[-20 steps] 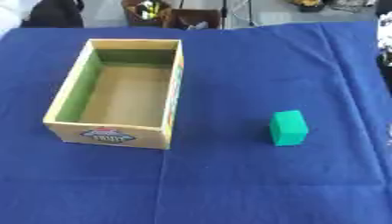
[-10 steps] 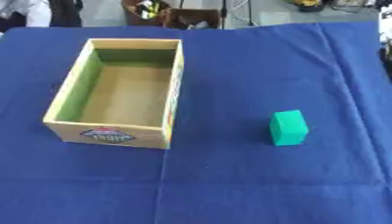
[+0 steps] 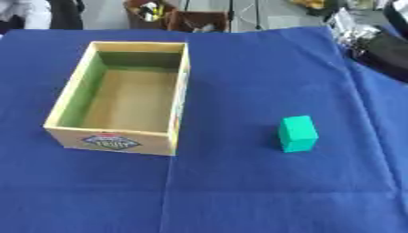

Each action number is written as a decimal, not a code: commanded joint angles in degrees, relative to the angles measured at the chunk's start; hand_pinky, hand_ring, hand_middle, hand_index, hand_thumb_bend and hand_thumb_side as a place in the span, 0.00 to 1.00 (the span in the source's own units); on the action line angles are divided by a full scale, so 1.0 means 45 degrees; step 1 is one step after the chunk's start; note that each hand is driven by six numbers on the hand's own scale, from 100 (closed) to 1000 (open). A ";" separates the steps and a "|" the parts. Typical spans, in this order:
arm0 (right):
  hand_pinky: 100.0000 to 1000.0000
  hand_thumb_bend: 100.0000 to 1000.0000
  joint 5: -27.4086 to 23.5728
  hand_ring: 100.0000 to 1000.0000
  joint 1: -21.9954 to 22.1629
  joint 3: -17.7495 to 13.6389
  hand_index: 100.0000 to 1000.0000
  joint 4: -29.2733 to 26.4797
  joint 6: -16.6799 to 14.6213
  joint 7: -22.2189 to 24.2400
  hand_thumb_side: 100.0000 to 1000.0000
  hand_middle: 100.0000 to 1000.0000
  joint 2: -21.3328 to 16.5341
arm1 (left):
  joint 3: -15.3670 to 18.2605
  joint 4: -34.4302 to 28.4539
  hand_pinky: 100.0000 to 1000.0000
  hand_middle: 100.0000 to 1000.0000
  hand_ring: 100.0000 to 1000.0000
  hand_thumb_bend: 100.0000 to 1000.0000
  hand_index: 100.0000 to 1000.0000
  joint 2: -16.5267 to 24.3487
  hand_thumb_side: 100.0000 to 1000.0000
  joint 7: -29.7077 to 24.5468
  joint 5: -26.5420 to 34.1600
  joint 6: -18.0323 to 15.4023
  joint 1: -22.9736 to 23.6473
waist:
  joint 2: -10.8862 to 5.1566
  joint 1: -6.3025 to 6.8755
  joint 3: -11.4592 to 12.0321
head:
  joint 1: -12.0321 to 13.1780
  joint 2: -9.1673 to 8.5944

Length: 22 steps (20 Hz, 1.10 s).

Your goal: Pick up objects on the table and place them in the box.

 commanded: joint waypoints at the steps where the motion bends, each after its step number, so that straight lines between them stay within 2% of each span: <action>1: 0.82 0.00 0.0774 0.87 -0.0387 0.0198 0.88 -0.0247 0.0016 0.1175 1.00 0.82 -0.1023 | -0.0034 -0.0219 0.47 0.85 0.68 0.00 0.79 0.0205 0.96 -0.0046 0.0042 -0.0008 -0.0056 | -0.0301 -0.0052 0.0008 | -0.0050 0.0023; 3: 0.82 0.00 0.0955 0.87 -0.0514 0.0426 0.88 -0.0247 -0.0038 0.1760 1.00 0.82 -0.1382 | -0.0059 -0.0219 0.47 0.85 0.68 0.00 0.79 0.0219 0.96 -0.0074 0.0050 -0.0003 -0.0054 | -0.0311 -0.0068 0.0002 | -0.0059 0.0010; 6: 0.82 0.09 0.0892 0.88 -0.0635 0.0806 0.89 -0.0247 -0.0096 0.2600 1.00 0.84 -0.1898 | -0.0080 -0.0219 0.47 0.85 0.68 0.00 0.79 0.0243 0.96 -0.0101 0.0064 -0.0003 -0.0067 | -0.0325 -0.0092 0.0002 | -0.0087 -0.0004; 10: 0.84 0.27 0.0667 0.91 -0.0591 0.1138 0.92 -0.0247 -0.0191 0.3629 1.00 0.86 -0.2388 | -0.0102 -0.0219 0.47 0.85 0.68 0.00 0.79 0.0256 0.96 -0.0126 0.0079 0.0006 -0.0062 | -0.0308 -0.0107 0.0015 | -0.0109 -0.0054; 11: 0.84 0.29 0.0593 0.91 -0.0559 0.1195 0.92 -0.0247 -0.0245 0.3922 1.00 0.86 -0.2477 | -0.0105 -0.0219 0.47 0.85 0.68 0.00 0.79 0.0260 0.96 -0.0131 0.0082 0.0006 -0.0070 | -0.0302 -0.0106 0.0019 | -0.0118 -0.0066; 12: 0.85 0.37 0.0506 0.92 -0.0513 0.1244 0.93 -0.0247 -0.0296 0.4204 1.00 0.86 -0.2545 | -0.0106 -0.0219 0.47 0.85 0.68 0.00 0.79 0.0263 0.96 -0.0133 0.0085 0.0005 -0.0083 | -0.0293 -0.0107 0.0018 | -0.0127 -0.0083; 13: 0.85 0.40 0.0413 0.93 -0.0489 0.1260 0.94 -0.0247 -0.0335 0.4453 1.00 0.87 -0.2583 | -0.0107 -0.0219 0.47 0.85 0.68 0.00 0.79 0.0264 0.96 -0.0133 0.0088 0.0005 -0.0094 | -0.0286 -0.0106 0.0013 | -0.0129 -0.0095; 14: 0.86 0.44 0.0294 0.94 -0.0476 0.1272 0.94 -0.0247 -0.0363 0.4690 0.97 0.87 -0.2593 | -0.0117 -0.0219 0.47 0.85 0.68 0.00 0.79 0.0259 0.96 -0.0138 0.0097 0.0002 -0.0105 | -0.0275 -0.0106 0.0005 | -0.0125 -0.0105; 16: 0.86 0.44 -0.0011 0.94 -0.0479 0.1299 0.95 -0.0247 -0.0366 0.5140 0.94 0.87 -0.2610 | -0.0133 -0.0219 0.47 0.85 0.68 0.00 0.79 0.0256 0.96 -0.0162 0.0108 0.0001 -0.0114 | -0.0257 -0.0104 -0.0011 | -0.0121 -0.0118; 18: 0.87 0.48 -0.0319 0.94 -0.0478 0.1378 0.96 -0.0247 -0.0270 0.5574 0.83 0.86 -0.2641 | -0.0140 -0.0219 0.47 0.85 0.68 0.00 0.79 0.0255 0.96 -0.0176 0.0108 0.0004 -0.0126 | -0.0245 -0.0105 -0.0016 | -0.0142 -0.0134; 22: 0.87 0.50 -0.0737 0.95 -0.0542 0.1622 0.97 -0.0247 0.0189 0.6426 0.68 0.84 -0.2582 | -0.0165 -0.0219 0.47 0.85 0.68 0.00 0.79 0.0239 0.96 -0.0206 0.0125 0.0016 -0.0151 | -0.0217 -0.0085 0.0017 | -0.0208 -0.0173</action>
